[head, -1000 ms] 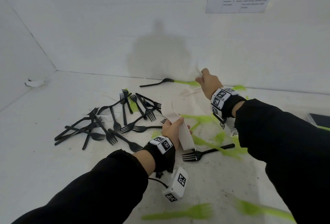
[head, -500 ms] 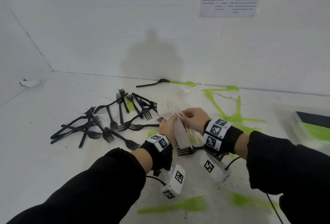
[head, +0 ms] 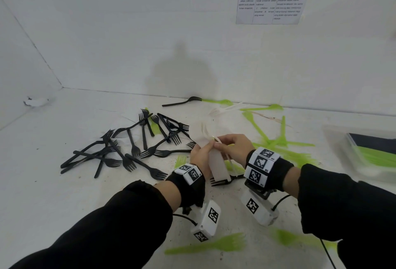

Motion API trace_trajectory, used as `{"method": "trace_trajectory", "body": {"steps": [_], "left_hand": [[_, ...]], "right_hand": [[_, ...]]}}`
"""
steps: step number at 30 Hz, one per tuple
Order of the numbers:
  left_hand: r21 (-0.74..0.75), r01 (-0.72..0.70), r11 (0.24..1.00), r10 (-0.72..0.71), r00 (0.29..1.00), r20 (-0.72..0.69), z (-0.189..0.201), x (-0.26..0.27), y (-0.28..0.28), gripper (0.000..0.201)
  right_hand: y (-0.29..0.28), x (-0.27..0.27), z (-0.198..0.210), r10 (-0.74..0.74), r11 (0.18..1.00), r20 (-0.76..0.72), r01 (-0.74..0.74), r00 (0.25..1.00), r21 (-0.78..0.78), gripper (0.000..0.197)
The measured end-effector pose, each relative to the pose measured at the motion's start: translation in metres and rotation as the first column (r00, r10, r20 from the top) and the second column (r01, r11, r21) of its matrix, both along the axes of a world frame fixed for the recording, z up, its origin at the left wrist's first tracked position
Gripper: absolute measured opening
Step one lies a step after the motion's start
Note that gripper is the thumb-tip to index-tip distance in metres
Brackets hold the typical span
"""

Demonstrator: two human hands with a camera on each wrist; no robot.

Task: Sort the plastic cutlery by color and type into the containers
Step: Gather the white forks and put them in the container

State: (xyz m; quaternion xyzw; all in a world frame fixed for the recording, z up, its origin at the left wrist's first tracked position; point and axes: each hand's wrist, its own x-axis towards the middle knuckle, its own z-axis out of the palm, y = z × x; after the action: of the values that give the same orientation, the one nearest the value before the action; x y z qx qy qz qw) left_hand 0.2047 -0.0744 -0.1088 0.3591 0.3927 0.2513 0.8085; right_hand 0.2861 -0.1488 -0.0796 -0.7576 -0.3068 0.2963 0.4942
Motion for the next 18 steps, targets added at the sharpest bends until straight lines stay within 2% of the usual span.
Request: {"method": "trace_trajectory", "body": {"steps": [2, 4, 7, 9, 10, 12, 13, 16, 17, 18], "left_hand": [[0.004, 0.015, 1.000, -0.015, 1.000, 0.005, -0.002, 0.003, 0.001, 0.005], [-0.034, 0.033, 0.999, -0.033, 0.999, 0.011, 0.001, 0.003, -0.001, 0.014], [-0.029, 0.037, 0.999, -0.038, 0.999, -0.030, 0.001, 0.004, 0.002, 0.007], [-0.040, 0.034, 0.999, -0.036, 0.998, -0.053, 0.003, 0.006, 0.004, 0.035], [-0.041, 0.039, 0.998, -0.041, 0.998, -0.045, 0.004, 0.008, 0.006, 0.036], [-0.021, 0.057, 0.998, -0.057, 0.998, -0.037, 0.006, 0.010, 0.009, 0.019], [-0.012, 0.059, 0.998, -0.059, 0.998, -0.025, 0.007, 0.010, 0.012, 0.013], [0.041, 0.082, 0.996, -0.081, 0.997, -0.014, 0.007, 0.010, 0.020, 0.025], [0.041, 0.092, 0.995, -0.091, 0.995, -0.028, 0.007, 0.010, 0.021, 0.029], [0.039, 0.099, 0.994, -0.097, 0.994, -0.043, 0.007, 0.011, 0.023, 0.029]], "right_hand": [[0.000, -0.001, 0.000, -0.044, 0.999, 0.100, 0.047, 0.994, -0.028, 0.022], [0.000, -0.001, 0.000, -0.071, 0.996, 0.171, 0.079, 0.983, -0.038, 0.024], [0.003, 0.000, 0.000, -0.002, 0.997, 0.241, 0.022, 0.971, -0.081, 0.026], [0.006, 0.002, -0.003, 0.036, 0.997, 0.289, -0.013, 0.957, -0.083, 0.026], [0.008, 0.004, -0.004, 0.026, 0.997, 0.286, -0.006, 0.958, -0.071, 0.026], [0.013, 0.011, -0.004, 0.049, 0.997, 0.209, -0.035, 0.977, -0.068, 0.027], [0.016, 0.016, -0.002, 0.105, 0.991, 0.146, -0.092, 0.984, -0.093, 0.028], [0.027, 0.043, 0.016, 0.337, 0.895, -0.043, -0.334, 0.941, -0.297, 0.031], [0.032, 0.055, 0.021, 0.367, 0.855, -0.052, -0.358, 0.929, -0.375, 0.032], [0.040, 0.068, 0.024, 0.385, 0.824, 0.013, -0.338, 0.923, -0.455, 0.033]]}}
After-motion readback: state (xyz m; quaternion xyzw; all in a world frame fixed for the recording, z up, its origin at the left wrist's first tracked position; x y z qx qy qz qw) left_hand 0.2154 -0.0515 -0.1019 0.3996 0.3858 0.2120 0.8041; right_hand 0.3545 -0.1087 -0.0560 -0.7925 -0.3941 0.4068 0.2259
